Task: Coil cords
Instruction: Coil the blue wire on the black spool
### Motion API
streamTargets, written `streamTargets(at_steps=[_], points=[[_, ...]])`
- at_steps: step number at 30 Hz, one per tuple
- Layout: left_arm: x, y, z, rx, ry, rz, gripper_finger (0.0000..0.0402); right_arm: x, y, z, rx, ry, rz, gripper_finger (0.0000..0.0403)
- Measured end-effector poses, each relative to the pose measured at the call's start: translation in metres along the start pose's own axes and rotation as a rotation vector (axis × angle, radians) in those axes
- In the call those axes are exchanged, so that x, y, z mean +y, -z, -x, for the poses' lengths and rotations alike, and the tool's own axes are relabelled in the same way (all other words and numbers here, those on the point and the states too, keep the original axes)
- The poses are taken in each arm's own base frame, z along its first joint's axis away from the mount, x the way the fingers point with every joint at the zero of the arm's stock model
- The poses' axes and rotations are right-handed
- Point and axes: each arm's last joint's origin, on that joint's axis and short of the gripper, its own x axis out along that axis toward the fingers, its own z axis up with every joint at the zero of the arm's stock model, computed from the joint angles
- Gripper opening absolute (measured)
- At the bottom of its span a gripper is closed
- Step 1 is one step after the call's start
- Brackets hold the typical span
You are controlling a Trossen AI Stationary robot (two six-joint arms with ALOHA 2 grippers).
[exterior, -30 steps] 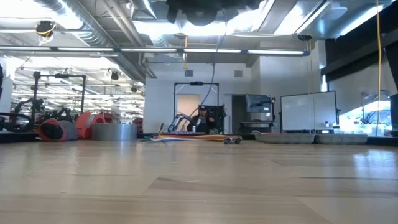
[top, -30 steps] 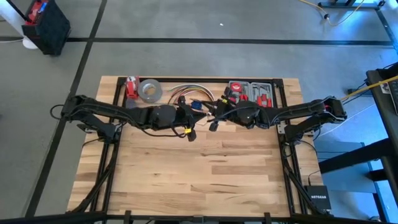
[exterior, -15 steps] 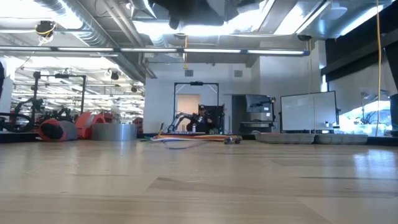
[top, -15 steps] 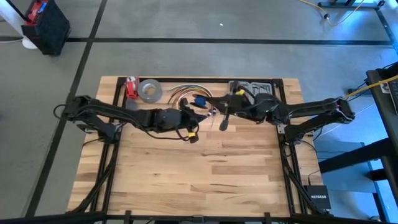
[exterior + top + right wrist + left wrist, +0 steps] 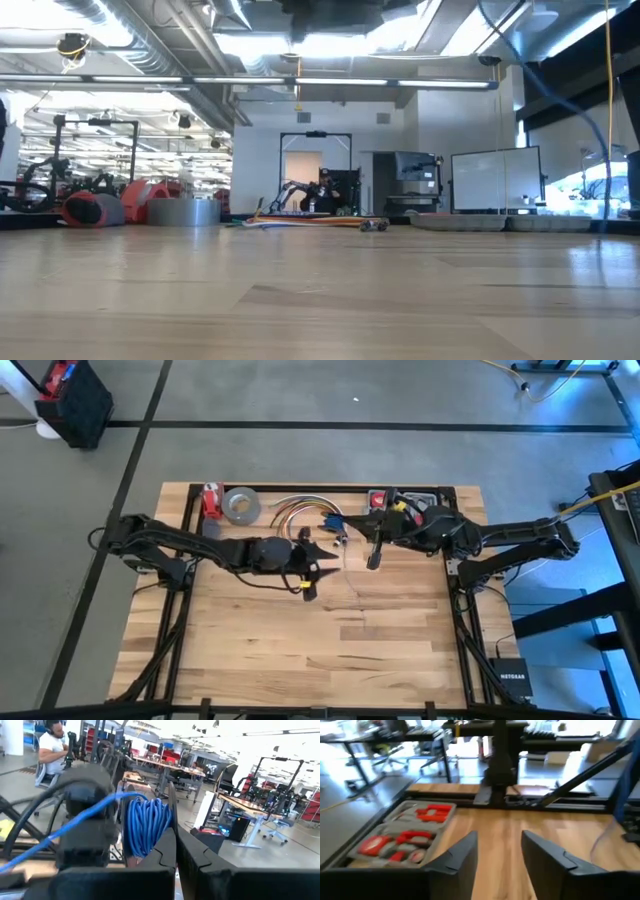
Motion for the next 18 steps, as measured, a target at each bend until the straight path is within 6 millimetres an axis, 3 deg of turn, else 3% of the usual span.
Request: streamTargets(at_steps=[9, 18], points=[[-0.009, 0.011, -0.025, -0.087, 0.111, 0.015, 0.0167, 0.001, 0.004, -0.001, 0.029, -0.016, 0.017, 0.0002], [-0.016, 0.001, -0.023, -0.201, 0.224, 0.004, 0.0165, 0.002, 0.005, -0.001, 0.041, -0.019, 0.022, 0.0002]])
